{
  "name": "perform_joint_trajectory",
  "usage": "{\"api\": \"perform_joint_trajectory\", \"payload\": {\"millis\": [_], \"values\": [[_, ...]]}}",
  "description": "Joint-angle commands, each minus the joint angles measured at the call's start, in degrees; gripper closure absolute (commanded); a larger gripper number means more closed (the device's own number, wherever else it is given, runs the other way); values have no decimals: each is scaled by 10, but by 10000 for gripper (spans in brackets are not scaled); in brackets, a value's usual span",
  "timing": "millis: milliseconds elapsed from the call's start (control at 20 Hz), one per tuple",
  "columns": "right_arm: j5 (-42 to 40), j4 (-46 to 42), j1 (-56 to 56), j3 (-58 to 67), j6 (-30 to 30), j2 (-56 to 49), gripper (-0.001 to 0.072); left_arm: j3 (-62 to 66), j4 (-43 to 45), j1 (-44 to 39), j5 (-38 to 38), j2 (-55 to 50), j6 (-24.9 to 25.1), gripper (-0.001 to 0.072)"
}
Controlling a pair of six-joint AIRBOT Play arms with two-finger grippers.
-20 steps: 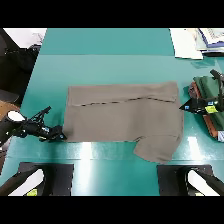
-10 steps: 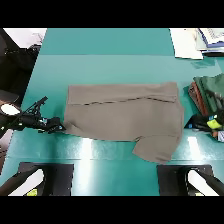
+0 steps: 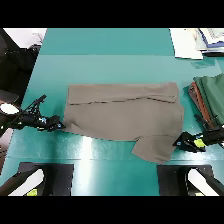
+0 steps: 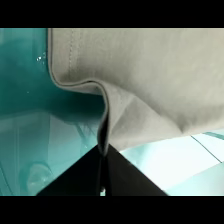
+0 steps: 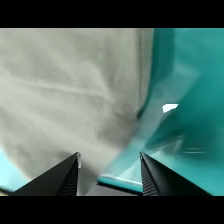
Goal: Fold the shirts.
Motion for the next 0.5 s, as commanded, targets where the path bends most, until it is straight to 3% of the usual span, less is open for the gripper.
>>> {"api": "perform_joint_trajectory", "payload": {"millis": [0, 200, 350, 450], "values": [[-43, 15, 24, -12, -6, -28, 287, 1, 1, 0, 3, 0, 0, 683], [-33, 7, 108, 9, -6, -38, 609, 1, 4, 0, -11, 0, 1, 684], [23, -24, 144, 35, 2, 18, 692, 5, 36, 0, -45, 25, -5, 686], [64, -68, 147, 54, 31, 82, 692, 5, 86, 0, -65, 85, -30, 686]]}}
